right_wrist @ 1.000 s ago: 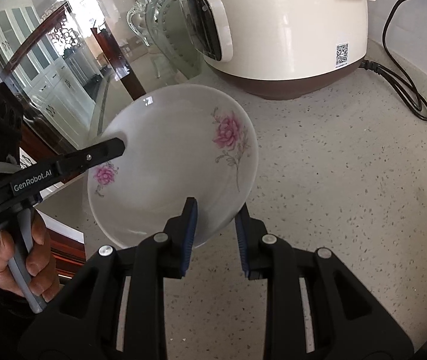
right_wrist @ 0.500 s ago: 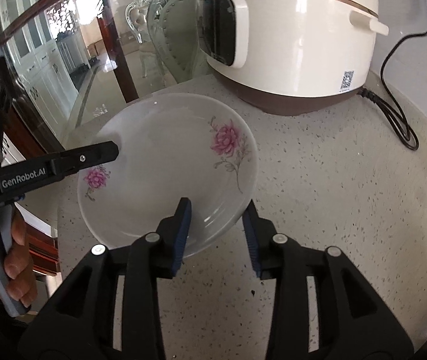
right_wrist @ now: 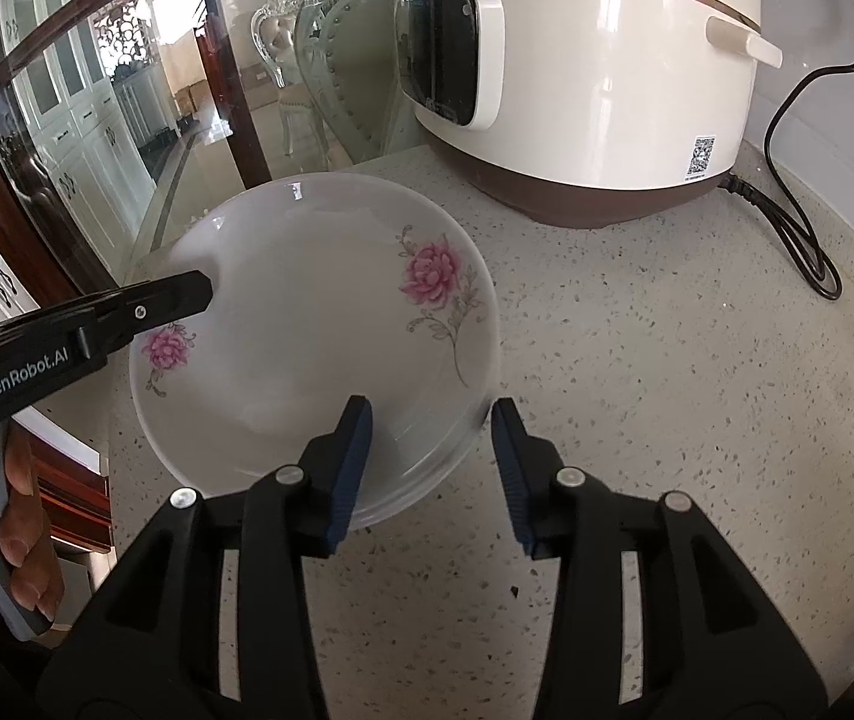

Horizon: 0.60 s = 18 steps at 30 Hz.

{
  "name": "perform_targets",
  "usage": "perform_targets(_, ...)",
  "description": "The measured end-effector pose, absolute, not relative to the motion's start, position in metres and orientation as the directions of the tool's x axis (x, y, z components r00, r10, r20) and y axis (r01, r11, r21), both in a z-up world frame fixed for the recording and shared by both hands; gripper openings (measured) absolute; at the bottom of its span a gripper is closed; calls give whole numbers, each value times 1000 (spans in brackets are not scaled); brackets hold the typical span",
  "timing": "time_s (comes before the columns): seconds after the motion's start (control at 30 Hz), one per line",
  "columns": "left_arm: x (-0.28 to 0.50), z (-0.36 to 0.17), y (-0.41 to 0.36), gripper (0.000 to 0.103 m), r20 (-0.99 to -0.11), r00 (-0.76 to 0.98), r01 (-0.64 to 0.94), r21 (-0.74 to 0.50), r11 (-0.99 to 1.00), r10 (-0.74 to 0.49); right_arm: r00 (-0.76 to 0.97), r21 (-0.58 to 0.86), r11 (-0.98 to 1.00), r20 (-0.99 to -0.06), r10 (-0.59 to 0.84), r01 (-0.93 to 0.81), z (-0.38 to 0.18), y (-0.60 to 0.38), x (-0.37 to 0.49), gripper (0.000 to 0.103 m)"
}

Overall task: Organize plates and bowls
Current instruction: 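Lower the flower plate onto the stacked plates with both grippers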

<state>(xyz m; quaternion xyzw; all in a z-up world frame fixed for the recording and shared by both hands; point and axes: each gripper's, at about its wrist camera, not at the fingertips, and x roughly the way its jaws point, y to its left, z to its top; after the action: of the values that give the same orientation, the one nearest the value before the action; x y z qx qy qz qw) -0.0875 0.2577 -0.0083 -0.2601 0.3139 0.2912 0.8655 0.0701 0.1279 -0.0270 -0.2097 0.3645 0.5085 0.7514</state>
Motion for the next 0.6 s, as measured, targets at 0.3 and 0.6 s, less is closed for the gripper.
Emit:
perform_targets(0.3, -80, -8, 241, 16, -696, 552, -705, -94, 703, 460, 216, 53, 393, -764, 608, -918, -26, 130, 68, 46)
perform_targets(0.6, -77, -11, 240, 17, -701, 534, -712, -71, 699, 473, 192, 69, 370, -758, 624, -927, -26, 127, 70, 46)
